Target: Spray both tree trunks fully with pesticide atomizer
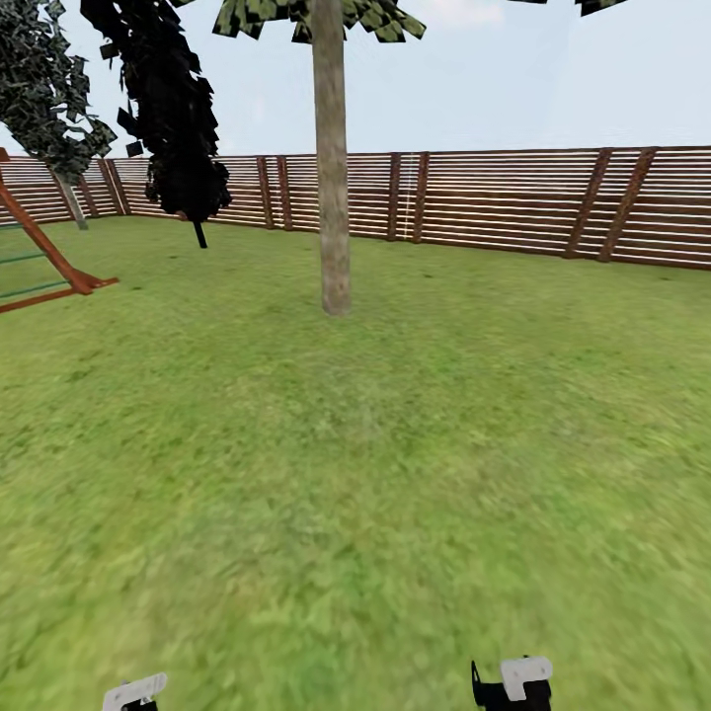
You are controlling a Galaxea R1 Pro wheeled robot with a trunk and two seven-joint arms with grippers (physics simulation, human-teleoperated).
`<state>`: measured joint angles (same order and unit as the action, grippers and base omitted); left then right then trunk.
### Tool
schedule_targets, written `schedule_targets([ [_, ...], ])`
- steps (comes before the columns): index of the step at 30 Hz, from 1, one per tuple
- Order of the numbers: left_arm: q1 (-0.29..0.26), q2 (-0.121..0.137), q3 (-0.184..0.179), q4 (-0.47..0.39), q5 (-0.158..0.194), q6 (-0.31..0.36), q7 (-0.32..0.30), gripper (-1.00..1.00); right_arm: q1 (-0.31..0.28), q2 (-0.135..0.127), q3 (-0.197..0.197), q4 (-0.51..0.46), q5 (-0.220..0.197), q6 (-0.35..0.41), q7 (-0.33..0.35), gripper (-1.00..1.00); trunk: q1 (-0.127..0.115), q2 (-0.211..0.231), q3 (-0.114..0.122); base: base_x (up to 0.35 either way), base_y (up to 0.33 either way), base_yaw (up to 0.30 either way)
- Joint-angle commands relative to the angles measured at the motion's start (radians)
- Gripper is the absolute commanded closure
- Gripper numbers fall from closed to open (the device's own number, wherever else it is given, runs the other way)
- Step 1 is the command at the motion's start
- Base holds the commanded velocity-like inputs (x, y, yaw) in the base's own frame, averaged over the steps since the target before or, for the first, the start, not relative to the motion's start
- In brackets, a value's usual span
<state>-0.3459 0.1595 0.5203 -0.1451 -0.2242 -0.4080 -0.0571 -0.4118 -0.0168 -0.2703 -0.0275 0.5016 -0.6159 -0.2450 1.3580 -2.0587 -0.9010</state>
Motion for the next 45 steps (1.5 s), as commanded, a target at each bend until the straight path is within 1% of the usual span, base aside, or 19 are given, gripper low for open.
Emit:
schedule_targets([
  [1, -0.001, 0.000, 0.009, 0.001, -0.006, -0.003, -0.006, 1.00, -0.001, 0.000, -0.005, 0.001, 0.011, -0.002, -0.007, -1.00, 0.000, 0.000, -0.001, 0.338, 0.072, 0.000],
  [45, -0.001, 0.000, 0.009, 0.001, -0.006, -0.003, -0.006, 1.00, -0.001, 0.000, -0.005, 0.001, 0.011, -0.002, -0.007, -1.00, 0.000, 0.000, -0.001, 0.338, 0.073, 0.000],
])
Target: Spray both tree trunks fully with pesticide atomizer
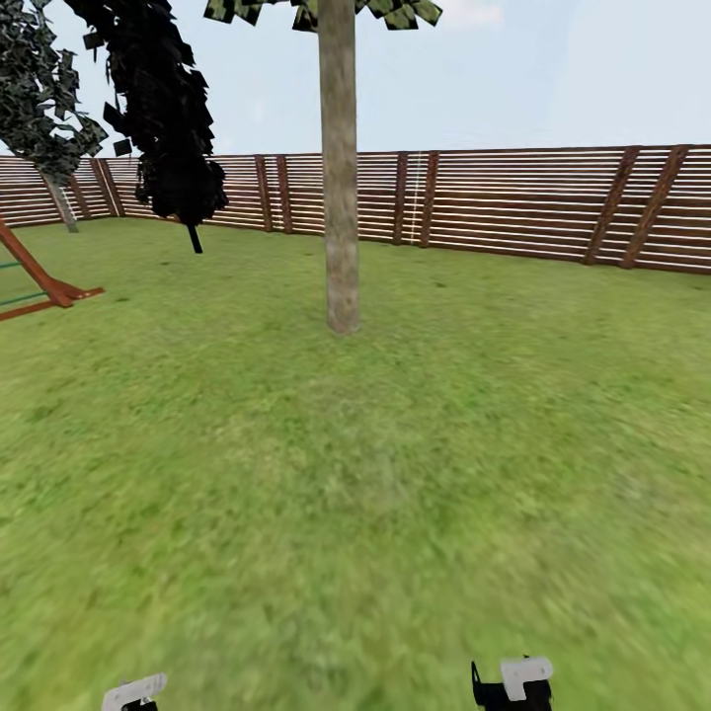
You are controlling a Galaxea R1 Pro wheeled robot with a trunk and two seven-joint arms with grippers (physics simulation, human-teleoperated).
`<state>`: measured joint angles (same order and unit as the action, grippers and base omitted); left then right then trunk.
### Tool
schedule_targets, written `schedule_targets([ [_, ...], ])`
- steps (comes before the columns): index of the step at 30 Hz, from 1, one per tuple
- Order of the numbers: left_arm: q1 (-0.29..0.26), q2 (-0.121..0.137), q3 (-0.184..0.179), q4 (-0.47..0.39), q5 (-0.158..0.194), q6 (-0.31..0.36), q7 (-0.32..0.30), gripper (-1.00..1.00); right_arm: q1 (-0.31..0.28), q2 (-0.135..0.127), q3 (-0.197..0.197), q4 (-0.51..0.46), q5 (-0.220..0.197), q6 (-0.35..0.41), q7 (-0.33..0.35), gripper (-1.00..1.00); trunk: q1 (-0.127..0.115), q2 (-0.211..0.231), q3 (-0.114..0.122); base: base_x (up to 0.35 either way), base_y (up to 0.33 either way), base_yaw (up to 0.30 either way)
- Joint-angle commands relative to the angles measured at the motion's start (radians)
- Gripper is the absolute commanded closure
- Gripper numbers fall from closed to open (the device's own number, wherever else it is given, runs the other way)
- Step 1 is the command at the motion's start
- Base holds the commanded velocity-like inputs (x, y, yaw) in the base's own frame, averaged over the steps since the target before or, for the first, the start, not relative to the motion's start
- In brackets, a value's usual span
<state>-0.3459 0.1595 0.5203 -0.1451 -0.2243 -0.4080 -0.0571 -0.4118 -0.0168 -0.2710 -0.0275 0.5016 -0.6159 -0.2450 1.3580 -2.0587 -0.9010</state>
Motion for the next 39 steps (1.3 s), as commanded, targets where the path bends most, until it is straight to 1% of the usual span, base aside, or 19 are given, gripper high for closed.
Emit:
schedule_targets([
  [1, -0.001, 0.000, 0.009, 0.001, -0.006, -0.003, -0.006, 1.00, -0.001, 0.000, -0.005, 0.001, 0.011, -0.002, -0.007, -1.00, 0.000, 0.000, -0.001, 0.338, 0.075, 0.000],
  [39, -0.001, 0.000, 0.009, 0.001, -0.006, -0.003, -0.007, 1.00, -0.001, 0.000, -0.005, 0.001, 0.011, -0.002, -0.007, -1.00, 0.000, 0.000, -0.001, 0.338, 0.075, 0.000],
])
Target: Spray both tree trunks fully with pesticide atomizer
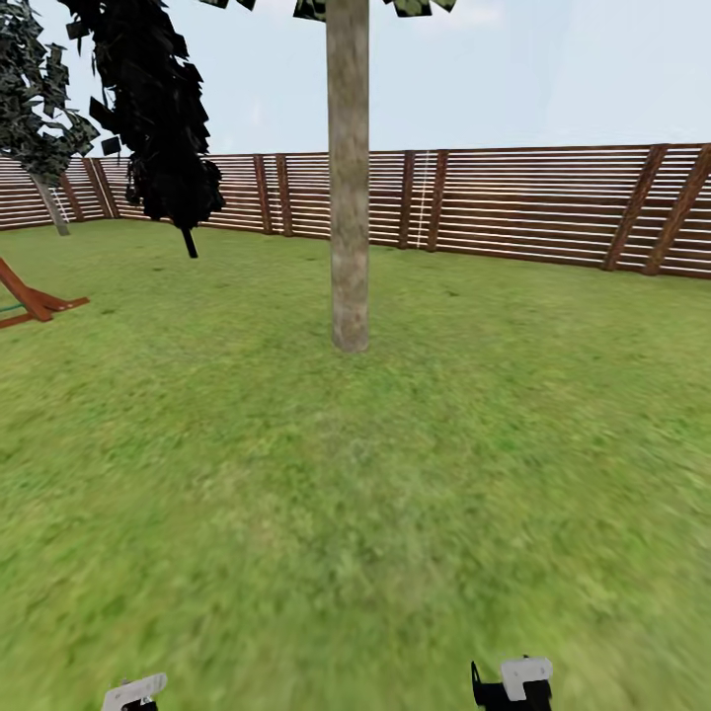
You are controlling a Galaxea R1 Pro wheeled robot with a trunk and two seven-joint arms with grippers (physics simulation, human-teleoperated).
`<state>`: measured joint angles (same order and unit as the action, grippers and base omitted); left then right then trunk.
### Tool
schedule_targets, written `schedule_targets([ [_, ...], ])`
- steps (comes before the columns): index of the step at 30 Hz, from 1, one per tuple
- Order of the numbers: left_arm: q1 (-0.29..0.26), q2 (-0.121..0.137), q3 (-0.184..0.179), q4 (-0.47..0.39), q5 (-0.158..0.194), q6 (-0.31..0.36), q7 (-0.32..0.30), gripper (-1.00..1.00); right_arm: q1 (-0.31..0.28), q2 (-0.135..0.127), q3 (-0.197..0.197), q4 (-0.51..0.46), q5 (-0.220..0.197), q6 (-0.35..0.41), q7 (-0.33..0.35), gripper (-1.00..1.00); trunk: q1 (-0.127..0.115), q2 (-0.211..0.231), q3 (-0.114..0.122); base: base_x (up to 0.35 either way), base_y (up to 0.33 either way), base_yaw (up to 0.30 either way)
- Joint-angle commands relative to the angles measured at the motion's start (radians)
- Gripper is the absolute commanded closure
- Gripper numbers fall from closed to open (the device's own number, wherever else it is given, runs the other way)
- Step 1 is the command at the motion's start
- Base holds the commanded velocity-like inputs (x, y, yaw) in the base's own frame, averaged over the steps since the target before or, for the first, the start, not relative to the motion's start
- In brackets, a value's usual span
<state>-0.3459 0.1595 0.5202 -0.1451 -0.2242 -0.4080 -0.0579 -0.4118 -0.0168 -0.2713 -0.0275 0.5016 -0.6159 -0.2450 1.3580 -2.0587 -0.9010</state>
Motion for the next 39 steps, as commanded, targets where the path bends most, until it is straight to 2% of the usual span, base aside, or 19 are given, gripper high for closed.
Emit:
schedule_targets([
  [1, -0.001, 0.000, 0.009, 0.001, -0.006, -0.003, -0.006, 1.00, -0.001, 0.000, -0.005, 0.001, 0.011, -0.002, -0.007, -1.00, 0.000, 0.000, -0.001, 0.338, 0.075, 0.000],
  [25, -0.001, 0.000, 0.008, 0.001, -0.007, -0.003, -0.005, 1.00, -0.001, 0.001, -0.003, 0.001, 0.011, -0.002, -0.007, -1.00, 0.000, 0.000, -0.001, 0.338, 0.051, 0.000],
  [28, -0.018, 0.016, 0.008, -0.016, -0.005, -0.020, -0.011, 1.00, -0.002, 0.013, -0.004, -0.002, 0.011, -0.001, -0.001, -1.00, 0.000, 0.000, -0.001, 0.000, 0.000, 0.000],
  [30, -0.030, 0.017, 0.008, -0.028, -0.005, -0.026, -0.007, 1.00, -0.002, 0.018, -0.005, -0.002, 0.010, -0.002, -0.002, -1.00, 0.000, 0.000, -0.001, 0.000, 0.000, 0.000],
  [34, -0.019, 0.019, 0.007, -0.050, -0.005, -0.023, -0.006, 1.00, -0.001, 0.001, -0.005, -0.002, 0.008, -0.002, -0.005, -1.00, 0.000, 0.000, -0.001, 0.164, 0.000, 0.000],
  [39, -0.018, 0.019, 0.006, -0.058, -0.006, -0.027, -0.006, 1.00, 0.000, 0.000, -0.005, -0.002, 0.007, -0.002, -0.006, -1.00, 0.000, 0.000, -0.001, 0.302, -0.102, 0.000],
])
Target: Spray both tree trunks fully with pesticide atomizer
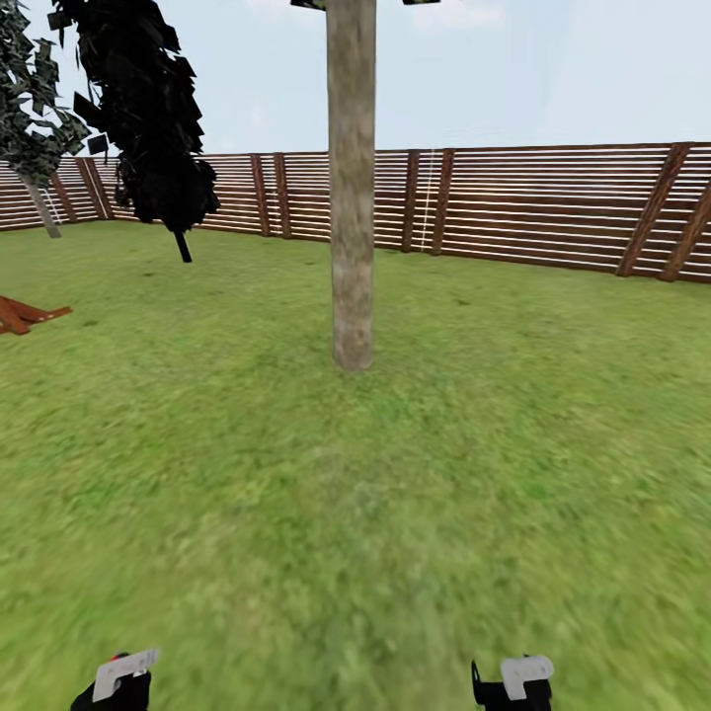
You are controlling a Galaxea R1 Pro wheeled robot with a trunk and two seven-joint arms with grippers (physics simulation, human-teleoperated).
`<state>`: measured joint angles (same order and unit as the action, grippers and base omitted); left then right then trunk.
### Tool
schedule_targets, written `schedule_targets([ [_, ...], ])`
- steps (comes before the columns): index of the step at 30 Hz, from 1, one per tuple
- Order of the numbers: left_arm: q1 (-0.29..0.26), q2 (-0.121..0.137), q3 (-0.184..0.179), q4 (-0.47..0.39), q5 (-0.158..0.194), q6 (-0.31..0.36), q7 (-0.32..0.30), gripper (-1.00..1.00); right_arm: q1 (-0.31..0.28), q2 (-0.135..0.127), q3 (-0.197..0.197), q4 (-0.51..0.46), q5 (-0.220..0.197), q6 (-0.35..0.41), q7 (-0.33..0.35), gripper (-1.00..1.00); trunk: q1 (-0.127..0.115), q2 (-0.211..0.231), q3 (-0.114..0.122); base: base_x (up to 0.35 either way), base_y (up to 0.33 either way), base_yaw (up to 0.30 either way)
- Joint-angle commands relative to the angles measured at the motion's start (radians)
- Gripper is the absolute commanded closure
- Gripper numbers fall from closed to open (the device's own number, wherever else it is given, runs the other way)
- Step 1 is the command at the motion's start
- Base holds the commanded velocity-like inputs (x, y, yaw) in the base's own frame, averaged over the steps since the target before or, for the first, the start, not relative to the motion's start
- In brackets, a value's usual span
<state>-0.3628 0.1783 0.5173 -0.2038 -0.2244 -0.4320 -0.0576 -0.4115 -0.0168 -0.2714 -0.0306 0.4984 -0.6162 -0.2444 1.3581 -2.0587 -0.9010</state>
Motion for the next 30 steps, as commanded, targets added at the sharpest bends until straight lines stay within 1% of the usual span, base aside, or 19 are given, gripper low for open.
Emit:
schedule_targets([
  [1, -0.001, 0.000, 0.009, 0.001, -0.006, -0.003, -0.006, 1.00, -0.001, 0.000, -0.005, 0.001, 0.011, -0.002, -0.005, -1.00, 0.000, 0.000, -0.001, 0.283, -0.158, 0.000],
  [6, -0.001, 0.000, 0.009, 0.004, -0.006, -0.004, -0.004, 1.00, -0.001, 0.004, -0.005, 0.001, 0.011, -0.002, -0.003, -1.00, 0.000, 0.000, -0.001, 0.307, -0.101, 0.000],
  [30, -0.001, 0.000, 0.009, 0.006, -0.006, -0.002, 0.001, 1.00, -0.001, 0.003, -0.005, 0.001, 0.011, -0.002, -0.003, -1.00, 0.000, 0.000, -0.001, 0.339, -0.002, 0.000],
])
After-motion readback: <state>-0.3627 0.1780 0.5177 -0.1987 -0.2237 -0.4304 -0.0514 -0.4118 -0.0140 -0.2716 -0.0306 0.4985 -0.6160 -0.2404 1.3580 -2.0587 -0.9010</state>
